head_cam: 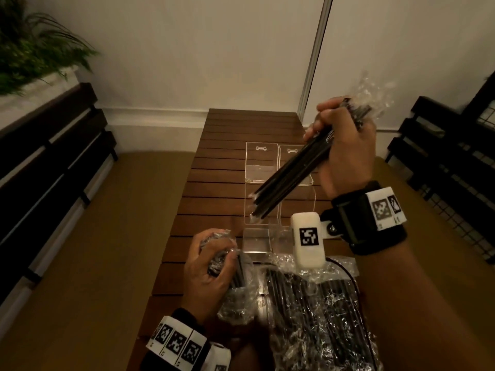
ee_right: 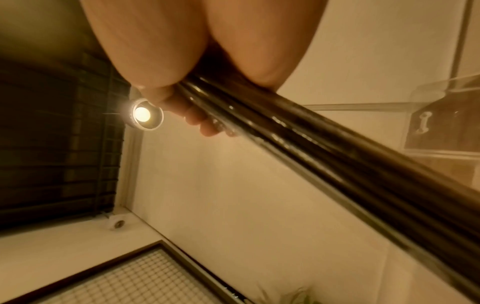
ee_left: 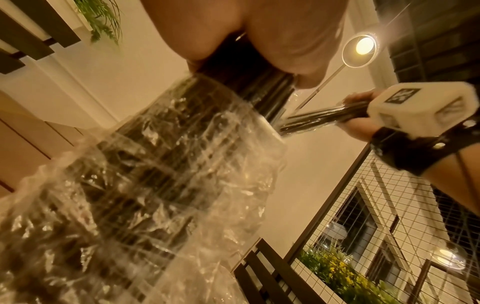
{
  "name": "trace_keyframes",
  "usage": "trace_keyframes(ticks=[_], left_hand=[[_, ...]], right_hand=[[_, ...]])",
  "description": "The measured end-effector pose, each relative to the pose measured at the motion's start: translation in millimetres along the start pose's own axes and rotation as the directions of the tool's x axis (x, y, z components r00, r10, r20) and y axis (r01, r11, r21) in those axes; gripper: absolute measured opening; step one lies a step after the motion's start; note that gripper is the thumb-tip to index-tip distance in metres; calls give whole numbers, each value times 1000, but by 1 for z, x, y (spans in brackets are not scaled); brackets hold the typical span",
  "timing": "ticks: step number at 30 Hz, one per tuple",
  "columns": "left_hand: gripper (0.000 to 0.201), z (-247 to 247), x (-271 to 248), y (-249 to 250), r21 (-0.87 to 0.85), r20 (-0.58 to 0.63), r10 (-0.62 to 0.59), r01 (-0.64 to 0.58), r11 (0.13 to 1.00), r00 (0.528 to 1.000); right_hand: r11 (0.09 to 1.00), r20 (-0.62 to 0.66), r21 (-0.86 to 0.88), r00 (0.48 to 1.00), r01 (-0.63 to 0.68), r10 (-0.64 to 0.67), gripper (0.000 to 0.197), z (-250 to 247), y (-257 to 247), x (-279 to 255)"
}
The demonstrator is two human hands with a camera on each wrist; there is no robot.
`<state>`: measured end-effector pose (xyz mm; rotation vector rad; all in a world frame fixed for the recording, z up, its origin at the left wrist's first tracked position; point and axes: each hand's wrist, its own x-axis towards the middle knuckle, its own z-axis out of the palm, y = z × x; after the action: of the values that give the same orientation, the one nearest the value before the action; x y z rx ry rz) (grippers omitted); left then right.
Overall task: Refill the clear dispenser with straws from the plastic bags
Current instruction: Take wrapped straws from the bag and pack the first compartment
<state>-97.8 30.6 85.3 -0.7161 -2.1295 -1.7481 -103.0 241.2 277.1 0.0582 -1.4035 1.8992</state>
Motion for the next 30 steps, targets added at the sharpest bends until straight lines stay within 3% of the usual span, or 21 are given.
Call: trace_keyframes(ticks=[3, 7, 12, 19, 25, 30], left_hand=[[10, 1, -2, -1, 3, -8, -21, 21, 1000, 1000], [10, 2, -4, -1, 4, -12, -3, 3, 1000, 1000], [9, 4, -5, 2, -28, -6, 35, -35, 999, 999], [10, 4, -5, 3, -29, -8, 42, -43, 999, 999], [10, 3, -5, 3, -26, 0, 38, -38, 999, 999], [10, 3, -6, 3, -14, 3, 23, -23, 1000, 1000]], right_hand=[[995, -111, -100, 994, -9, -2, 18, -4, 24, 7], [937, -155, -342, 988, -70, 17, 23, -12, 64, 1], [916, -161, -388, 986, -104, 44, 11, -20, 96, -3], [868, -156, -480, 986, -131, 63, 13, -28, 136, -1], [738, -155, -626, 968, -252, 198, 9, -39, 173, -15], [685, -166, -668, 956, -289, 241, 13, -43, 184, -23]])
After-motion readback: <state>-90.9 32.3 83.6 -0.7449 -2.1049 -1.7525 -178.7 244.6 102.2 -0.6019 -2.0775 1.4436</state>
